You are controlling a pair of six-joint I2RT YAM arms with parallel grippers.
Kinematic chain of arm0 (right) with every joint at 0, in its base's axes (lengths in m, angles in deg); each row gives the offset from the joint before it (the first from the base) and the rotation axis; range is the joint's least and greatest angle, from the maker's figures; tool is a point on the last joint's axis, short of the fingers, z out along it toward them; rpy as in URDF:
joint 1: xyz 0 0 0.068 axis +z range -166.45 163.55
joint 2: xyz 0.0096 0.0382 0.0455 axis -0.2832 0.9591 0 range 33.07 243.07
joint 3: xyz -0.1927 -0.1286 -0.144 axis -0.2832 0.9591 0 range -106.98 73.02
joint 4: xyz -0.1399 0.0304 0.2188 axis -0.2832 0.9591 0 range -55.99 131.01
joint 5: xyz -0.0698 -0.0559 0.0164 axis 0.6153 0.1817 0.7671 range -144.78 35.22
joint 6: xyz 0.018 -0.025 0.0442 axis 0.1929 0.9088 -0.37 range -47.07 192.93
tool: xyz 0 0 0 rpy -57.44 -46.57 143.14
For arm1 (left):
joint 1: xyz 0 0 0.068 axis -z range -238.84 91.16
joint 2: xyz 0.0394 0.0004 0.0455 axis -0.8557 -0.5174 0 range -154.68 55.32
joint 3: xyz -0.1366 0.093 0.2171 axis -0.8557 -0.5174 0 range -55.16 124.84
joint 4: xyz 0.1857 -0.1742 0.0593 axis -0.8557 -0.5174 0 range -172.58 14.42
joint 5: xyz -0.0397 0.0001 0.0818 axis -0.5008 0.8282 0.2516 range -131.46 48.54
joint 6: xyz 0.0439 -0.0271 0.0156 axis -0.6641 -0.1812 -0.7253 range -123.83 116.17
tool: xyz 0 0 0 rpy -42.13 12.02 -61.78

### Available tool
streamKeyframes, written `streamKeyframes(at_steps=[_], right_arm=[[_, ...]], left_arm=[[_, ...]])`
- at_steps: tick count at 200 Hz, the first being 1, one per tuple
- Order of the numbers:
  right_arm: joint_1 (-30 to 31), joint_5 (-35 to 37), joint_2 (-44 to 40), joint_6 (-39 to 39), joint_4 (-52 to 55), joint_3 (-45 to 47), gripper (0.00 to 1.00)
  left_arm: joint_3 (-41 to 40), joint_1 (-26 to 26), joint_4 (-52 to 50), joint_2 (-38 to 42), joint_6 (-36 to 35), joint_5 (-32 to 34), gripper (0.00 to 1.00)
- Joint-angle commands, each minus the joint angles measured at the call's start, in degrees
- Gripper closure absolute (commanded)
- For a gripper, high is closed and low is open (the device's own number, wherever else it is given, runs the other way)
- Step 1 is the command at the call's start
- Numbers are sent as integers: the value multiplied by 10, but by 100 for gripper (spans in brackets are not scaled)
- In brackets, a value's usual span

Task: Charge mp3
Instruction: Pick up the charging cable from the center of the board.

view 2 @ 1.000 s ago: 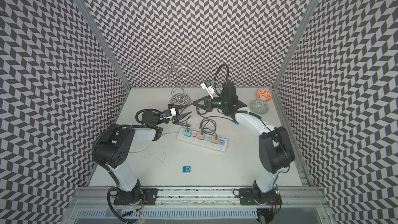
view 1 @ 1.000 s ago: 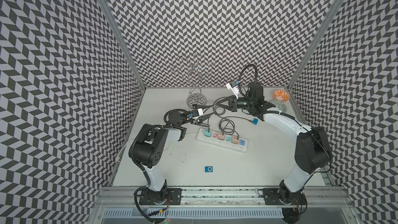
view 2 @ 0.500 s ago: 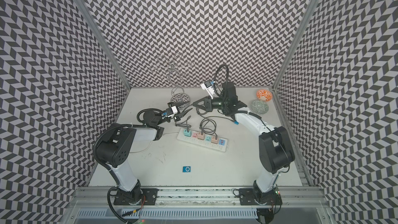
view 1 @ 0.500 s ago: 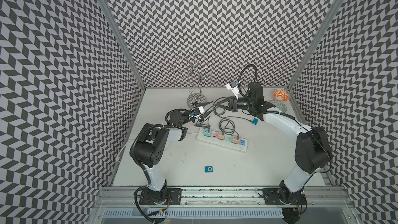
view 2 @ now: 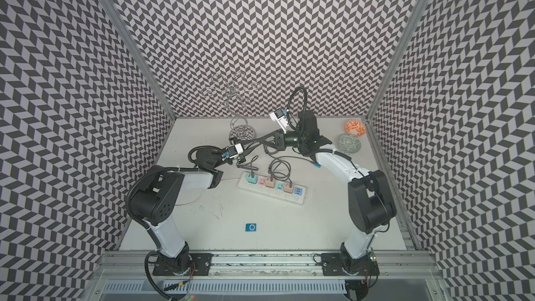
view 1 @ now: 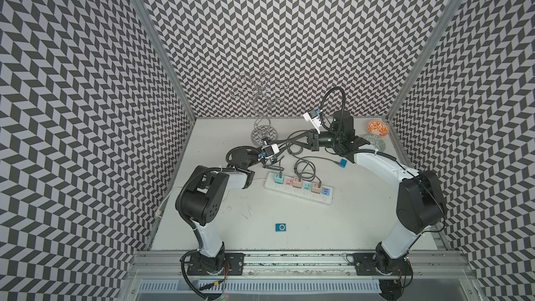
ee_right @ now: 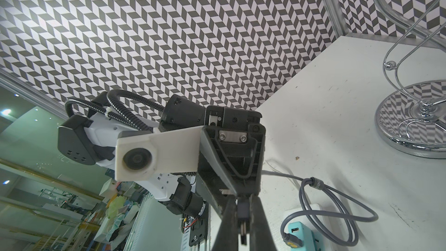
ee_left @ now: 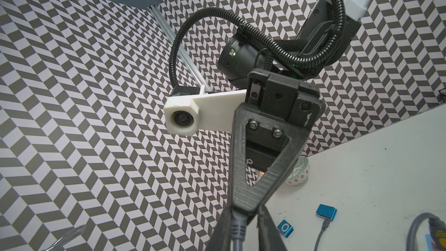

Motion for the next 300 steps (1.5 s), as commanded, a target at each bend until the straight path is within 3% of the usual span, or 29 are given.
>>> streamKeyframes(at_steps=[1,58,97,118,142,203,237,264,281,300], right_arm=[[5,-26,-24,11,-13,8,95],[5,-17,-25,12,-13,19,88],[3,9,-41,48,-3,26,54],[-11,34,-61,74,2,30,45],[-29,79,-96,134,22,41,41],[-41,236,-218,307,108,108,40],[64,312,-295,343,85,224,41],[144,305,-344,361,41,322,41],[181,290,-358,359,13,377,48],[240,309,-355,343,-60,444,43]], left_arm=[[11,2,-8,14,-5,5,83],[10,2,-28,29,-11,0,96],[10,0,-86,54,-25,-4,100],[14,-7,-181,87,-41,-1,100],[14,-11,-338,141,-110,16,100],[-25,-44,-596,284,-161,54,100],[-53,-61,-663,346,-138,66,100],[-55,-67,-717,376,-122,70,100],[-59,-68,-727,390,-107,81,100],[-60,-67,-731,404,-90,94,100]])
